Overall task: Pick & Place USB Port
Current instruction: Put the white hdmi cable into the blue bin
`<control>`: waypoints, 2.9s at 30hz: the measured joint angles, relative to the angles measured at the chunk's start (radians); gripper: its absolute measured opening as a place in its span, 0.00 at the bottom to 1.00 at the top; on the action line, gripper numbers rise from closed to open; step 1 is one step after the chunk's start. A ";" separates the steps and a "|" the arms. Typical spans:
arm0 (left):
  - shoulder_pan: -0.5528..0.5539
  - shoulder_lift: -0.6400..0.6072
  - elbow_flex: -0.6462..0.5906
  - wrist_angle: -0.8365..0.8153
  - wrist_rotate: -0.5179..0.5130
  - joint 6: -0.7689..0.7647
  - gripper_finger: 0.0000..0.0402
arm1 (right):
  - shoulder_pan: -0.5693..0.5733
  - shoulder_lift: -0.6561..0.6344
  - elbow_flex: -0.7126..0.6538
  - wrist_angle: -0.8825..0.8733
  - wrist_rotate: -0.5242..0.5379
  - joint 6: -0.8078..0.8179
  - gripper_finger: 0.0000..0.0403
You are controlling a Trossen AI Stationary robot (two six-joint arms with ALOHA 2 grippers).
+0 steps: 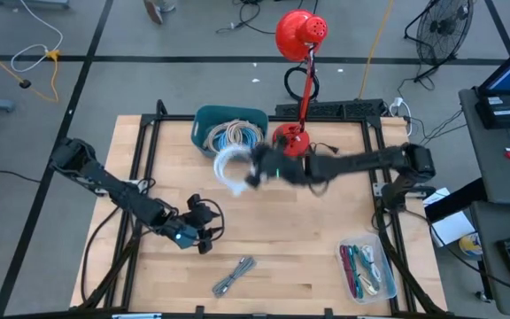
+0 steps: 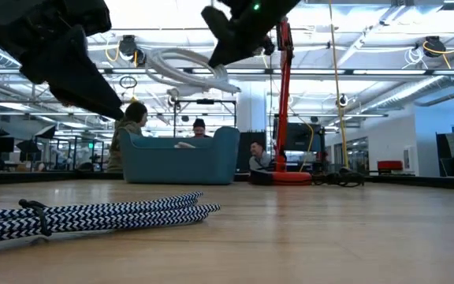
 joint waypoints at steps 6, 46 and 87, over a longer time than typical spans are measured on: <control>-0.065 0.000 0.000 -0.009 0.002 0.003 0.51 | -0.242 0.019 0.080 0.111 -0.260 0.016 0.06; -0.253 0.000 0.000 -0.026 -0.180 -0.170 0.51 | -0.331 0.494 0.503 -0.111 -0.150 0.044 0.06; -0.251 0.000 0.000 -0.027 -0.200 -0.175 0.51 | -0.282 0.492 0.464 -0.081 -0.244 0.051 0.39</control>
